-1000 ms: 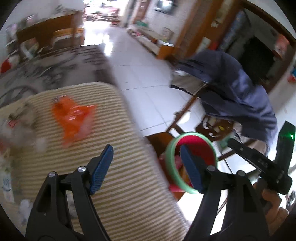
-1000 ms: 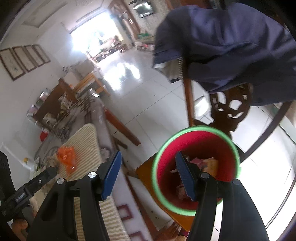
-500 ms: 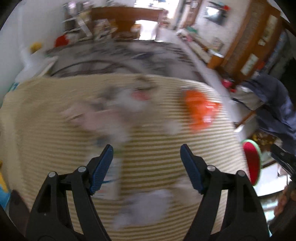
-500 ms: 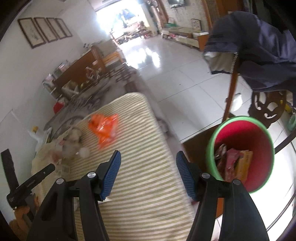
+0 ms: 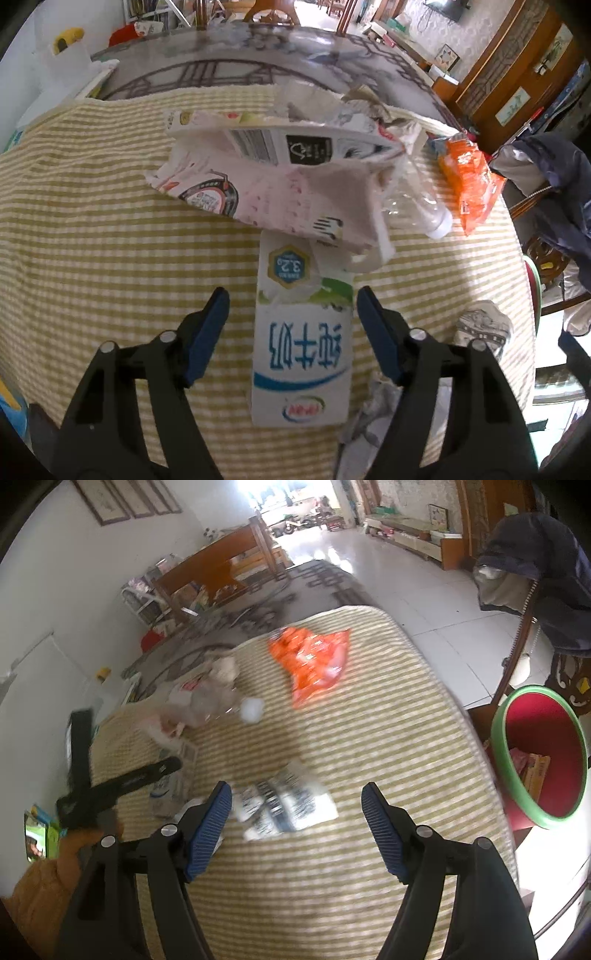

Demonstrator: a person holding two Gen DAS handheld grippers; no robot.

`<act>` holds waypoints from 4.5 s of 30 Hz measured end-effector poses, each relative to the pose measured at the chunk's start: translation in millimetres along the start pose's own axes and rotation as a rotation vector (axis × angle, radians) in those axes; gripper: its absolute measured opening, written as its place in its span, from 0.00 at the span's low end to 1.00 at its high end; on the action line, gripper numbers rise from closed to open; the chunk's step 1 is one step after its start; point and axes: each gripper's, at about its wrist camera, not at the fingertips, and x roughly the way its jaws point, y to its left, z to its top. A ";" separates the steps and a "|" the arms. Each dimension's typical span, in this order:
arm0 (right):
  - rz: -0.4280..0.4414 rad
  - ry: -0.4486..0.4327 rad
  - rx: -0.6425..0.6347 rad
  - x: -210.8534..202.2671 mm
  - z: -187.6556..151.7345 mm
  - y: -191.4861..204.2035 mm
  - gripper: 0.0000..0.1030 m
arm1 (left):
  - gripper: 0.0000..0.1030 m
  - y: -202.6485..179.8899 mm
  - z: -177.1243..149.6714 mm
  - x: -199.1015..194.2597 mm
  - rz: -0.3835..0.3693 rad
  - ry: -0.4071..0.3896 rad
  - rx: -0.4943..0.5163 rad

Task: Collect trash
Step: 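Return both tools to the table and grasp the white milk carton with the left tool, then grasp the white printed paper cup with the right tool while the left tool holds the carton, then carry the milk carton and paper cup to the red bucket and release both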

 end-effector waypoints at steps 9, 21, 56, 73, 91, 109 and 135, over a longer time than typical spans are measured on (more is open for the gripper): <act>-0.022 0.117 -0.113 46.3 -10.5 23.7 0.83 | 0.50 13.2 -21.7 -16.7 -0.054 0.016 0.019; -0.110 0.162 -0.237 88.2 1.3 33.5 0.76 | 0.50 45.7 -48.9 -35.5 -0.015 0.034 0.004; -0.015 0.166 -0.168 80.5 6.8 23.8 0.32 | 0.50 18.5 -45.5 -63.9 -0.016 -0.101 0.049; -0.017 0.113 -0.094 63.3 22.1 17.6 0.76 | 0.50 10.3 -41.0 -77.5 -0.042 -0.135 0.056; -0.082 0.258 -0.298 125.0 23.0 41.5 0.93 | 0.50 19.9 -42.7 -74.9 -0.037 -0.117 0.032; 0.017 0.149 -0.215 81.8 28.3 40.3 0.78 | 0.50 5.3 -33.7 -79.9 -0.048 -0.143 0.045; -0.086 -0.100 -0.068 -35.2 37.9 -83.1 0.78 | 0.50 -139.7 -18.7 -79.8 -0.134 -0.187 0.140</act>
